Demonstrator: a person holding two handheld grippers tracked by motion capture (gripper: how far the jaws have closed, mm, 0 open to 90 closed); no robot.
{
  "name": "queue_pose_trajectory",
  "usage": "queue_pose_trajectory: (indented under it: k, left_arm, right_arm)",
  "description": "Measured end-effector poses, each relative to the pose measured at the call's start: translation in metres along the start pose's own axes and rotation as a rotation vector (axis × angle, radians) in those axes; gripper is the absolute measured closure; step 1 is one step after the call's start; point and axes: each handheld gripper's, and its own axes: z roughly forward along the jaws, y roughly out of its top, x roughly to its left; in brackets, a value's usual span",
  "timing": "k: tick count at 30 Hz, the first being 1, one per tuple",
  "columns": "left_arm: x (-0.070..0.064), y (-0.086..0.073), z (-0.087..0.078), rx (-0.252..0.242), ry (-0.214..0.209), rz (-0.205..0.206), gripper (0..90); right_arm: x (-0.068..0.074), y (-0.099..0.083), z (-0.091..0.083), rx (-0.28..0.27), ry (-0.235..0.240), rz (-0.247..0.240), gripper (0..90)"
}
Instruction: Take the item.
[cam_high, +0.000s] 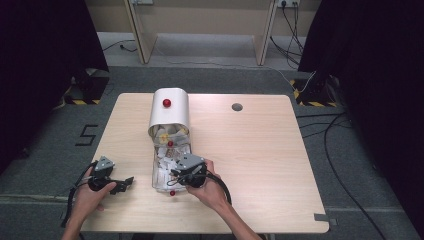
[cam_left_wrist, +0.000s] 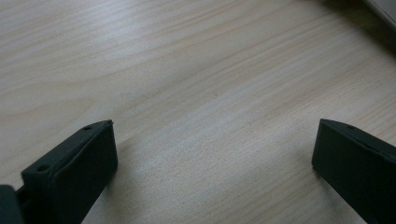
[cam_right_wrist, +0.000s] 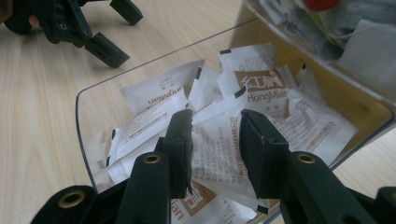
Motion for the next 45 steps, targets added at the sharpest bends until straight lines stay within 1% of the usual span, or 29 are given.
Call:
queue_pose_trajectory:
  k: [11,17,24,28,29,31,32,35,41,42,45]
  left_arm:
    - [0.0,0.0,0.0,0.0,0.0,0.0,0.0]
    - [0.0,0.0,0.0,0.0,0.0,-0.001,0.0]
    - [0.0,0.0,0.0,0.0,0.0,-0.001,0.0]
    - [0.0,0.0,0.0,0.001,0.0,-0.001,0.0]
    - [0.0,0.0,0.0,0.001,0.0,-0.001,0.0]
    - [0.0,0.0,0.0,0.001,0.0,-0.001,0.0]
    - [0.0,0.0,0.0,0.0,0.0,-0.001,0.0]
    - [0.0,0.0,0.0,0.001,0.0,-0.001,0.0]
    - [0.0,0.0,0.0,-0.001,0.0,-0.001,0.0]
    - [0.0,0.0,0.0,-0.001,0.0,-0.001,0.0]
    - [0.0,0.0,0.0,0.001,0.0,-0.001,0.0]
  right_arm:
    - [-0.003,0.006,-0.009,-0.03,-0.011,-0.001,65.7]
    - [-0.008,0.011,-0.018,-0.056,-0.022,0.005,65.6]
    - [-0.013,0.012,-0.025,-0.074,-0.03,0.016,65.6]
    - [-0.015,0.013,-0.031,-0.089,-0.038,0.019,65.6]
    - [-0.016,0.013,-0.035,-0.093,-0.041,0.022,65.6]
    - [-0.017,0.013,-0.036,-0.096,-0.042,0.021,65.6]
    - [-0.018,0.013,-0.039,-0.101,-0.048,0.023,65.6]
    - [-0.02,0.012,-0.042,-0.104,-0.052,0.023,65.6]
    - [-0.027,0.002,-0.055,-0.11,-0.073,0.042,65.6]
    - [-0.027,0.002,-0.055,-0.11,-0.073,0.042,65.6]
    - [-0.034,-0.006,-0.064,-0.116,-0.094,0.064,65.6]
